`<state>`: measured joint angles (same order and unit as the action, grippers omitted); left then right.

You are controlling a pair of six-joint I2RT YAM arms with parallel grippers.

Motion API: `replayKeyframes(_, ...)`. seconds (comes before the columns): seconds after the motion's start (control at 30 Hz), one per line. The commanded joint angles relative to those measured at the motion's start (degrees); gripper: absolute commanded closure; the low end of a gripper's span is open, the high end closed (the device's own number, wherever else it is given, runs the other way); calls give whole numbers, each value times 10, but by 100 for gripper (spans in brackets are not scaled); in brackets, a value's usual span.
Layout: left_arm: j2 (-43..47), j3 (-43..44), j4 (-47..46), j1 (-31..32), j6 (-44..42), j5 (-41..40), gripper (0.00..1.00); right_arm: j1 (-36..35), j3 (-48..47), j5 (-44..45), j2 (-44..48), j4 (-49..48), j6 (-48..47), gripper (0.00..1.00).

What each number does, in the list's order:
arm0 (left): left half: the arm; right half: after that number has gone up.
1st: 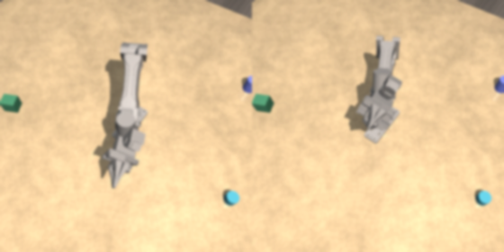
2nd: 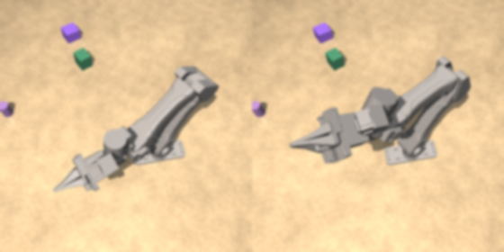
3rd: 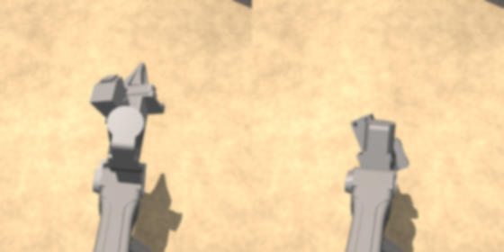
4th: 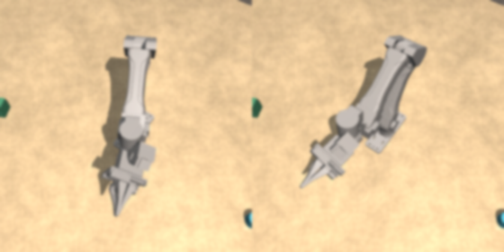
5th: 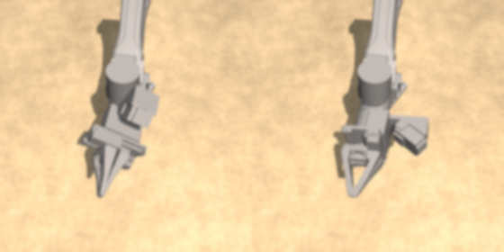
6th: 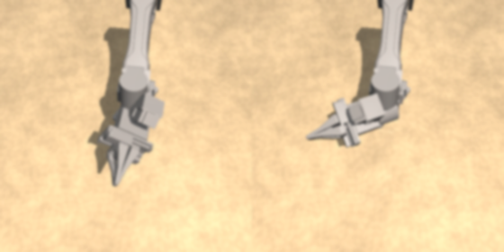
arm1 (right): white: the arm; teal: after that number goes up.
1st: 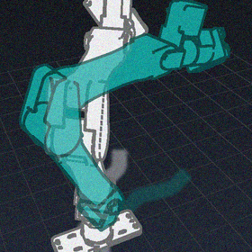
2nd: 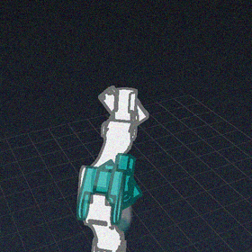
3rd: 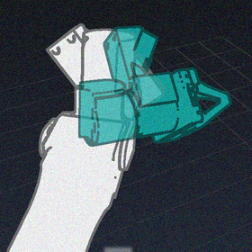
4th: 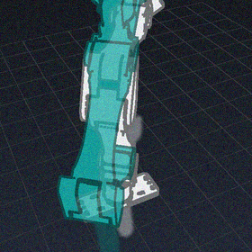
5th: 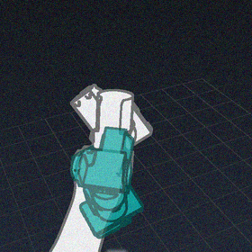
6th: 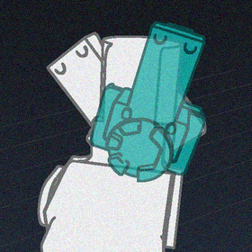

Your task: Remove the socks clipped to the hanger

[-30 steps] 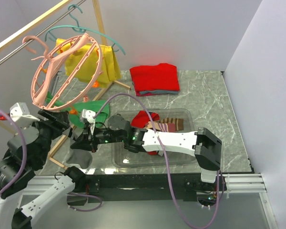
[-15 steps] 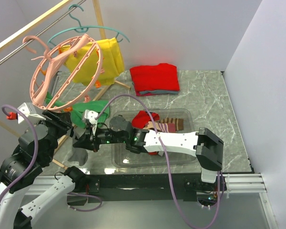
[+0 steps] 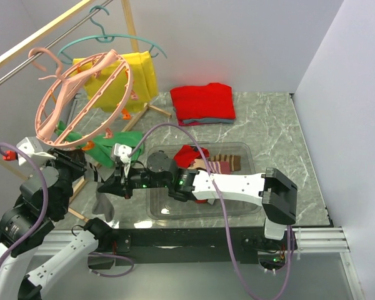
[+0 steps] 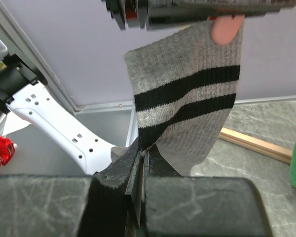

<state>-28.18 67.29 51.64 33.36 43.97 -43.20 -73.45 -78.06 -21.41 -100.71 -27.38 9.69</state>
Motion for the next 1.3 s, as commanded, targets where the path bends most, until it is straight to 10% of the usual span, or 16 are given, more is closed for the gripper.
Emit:
replayKeyframes(0.0, -1, 3, -15, 1, -16, -11, 99, 0, 17, 8, 33, -4, -12, 100)
replayKeyframes(0.87, 22, -20, -40, 1, -53, -38, 91, 82, 319, 368, 378, 134, -9, 100)
replayKeyframes(1.27, 45, -42, -59, 1, -59, -37, 85, 226, 462, 293, 466, 176, 117, 100)
